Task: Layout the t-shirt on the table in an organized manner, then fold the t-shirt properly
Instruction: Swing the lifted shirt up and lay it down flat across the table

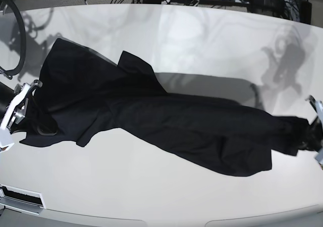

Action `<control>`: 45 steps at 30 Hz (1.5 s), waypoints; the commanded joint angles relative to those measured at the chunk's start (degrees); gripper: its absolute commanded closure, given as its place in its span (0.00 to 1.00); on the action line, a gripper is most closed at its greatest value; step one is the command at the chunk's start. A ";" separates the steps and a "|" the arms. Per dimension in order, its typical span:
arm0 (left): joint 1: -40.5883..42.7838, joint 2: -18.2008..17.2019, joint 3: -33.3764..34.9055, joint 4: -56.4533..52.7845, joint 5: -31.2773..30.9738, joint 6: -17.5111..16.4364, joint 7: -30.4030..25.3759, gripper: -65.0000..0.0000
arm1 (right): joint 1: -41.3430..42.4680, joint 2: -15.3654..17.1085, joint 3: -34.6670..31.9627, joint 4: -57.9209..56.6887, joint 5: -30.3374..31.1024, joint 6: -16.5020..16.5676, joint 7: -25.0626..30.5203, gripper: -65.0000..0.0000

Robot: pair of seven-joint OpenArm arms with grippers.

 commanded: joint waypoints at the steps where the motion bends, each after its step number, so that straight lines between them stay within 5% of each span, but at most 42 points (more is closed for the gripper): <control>1: -1.90 -2.67 -0.68 0.70 -1.27 0.04 -1.11 1.00 | 0.70 1.14 0.48 0.79 1.60 0.30 1.22 1.00; 6: -2.32 -6.32 -0.46 0.11 -11.26 0.00 3.06 1.00 | -0.81 1.14 0.24 0.79 9.27 0.30 -3.61 1.00; 9: 1.95 -6.08 0.26 -1.66 -18.34 -3.05 7.69 1.00 | -3.87 1.14 -0.87 0.79 11.50 0.30 -5.79 1.00; 15: 12.68 -3.54 4.70 -7.26 -21.51 -3.05 9.77 1.00 | -8.57 1.11 -9.35 0.79 10.69 0.30 -11.98 1.00; 19: 16.00 -2.49 7.78 -8.83 -21.24 -3.05 10.25 1.00 | -8.74 1.11 -16.57 0.76 2.99 0.30 -13.66 1.00; 21: 15.67 -2.16 9.53 -8.83 -17.68 -3.05 7.72 1.00 | -8.24 1.14 -19.06 0.76 -2.71 0.30 -10.60 1.00; 25: 3.61 -2.49 13.57 -8.59 3.85 -1.73 -12.17 1.00 | 1.62 1.31 -18.97 1.79 -21.55 0.30 3.08 1.00; 28: -21.57 -4.44 16.26 -6.58 10.38 10.05 -14.58 1.00 | 17.05 6.62 -12.07 5.11 -30.03 -7.30 9.70 1.00; 31: -43.93 -5.86 16.26 -10.23 8.57 13.38 -8.46 1.00 | 28.98 13.27 -4.07 5.64 -24.02 -9.31 8.76 1.00; 34: -51.56 -7.89 16.24 -17.73 -4.13 7.48 -4.20 1.00 | 30.38 18.16 -1.03 4.31 -11.91 -5.35 6.05 1.00; 37: -50.71 -7.54 16.20 -25.64 -13.57 1.40 2.67 1.00 | 29.09 18.69 -2.23 2.12 -2.27 -0.63 1.88 1.00; 40: -45.88 -6.08 16.22 -32.72 -19.58 -3.05 7.45 1.00 | 26.60 18.58 -4.94 -1.68 0.90 0.30 0.09 1.00; 45: -34.03 -6.51 16.15 -44.00 -22.95 -3.05 7.69 1.00 | 19.37 16.48 -5.27 -5.27 3.21 0.20 -3.21 1.00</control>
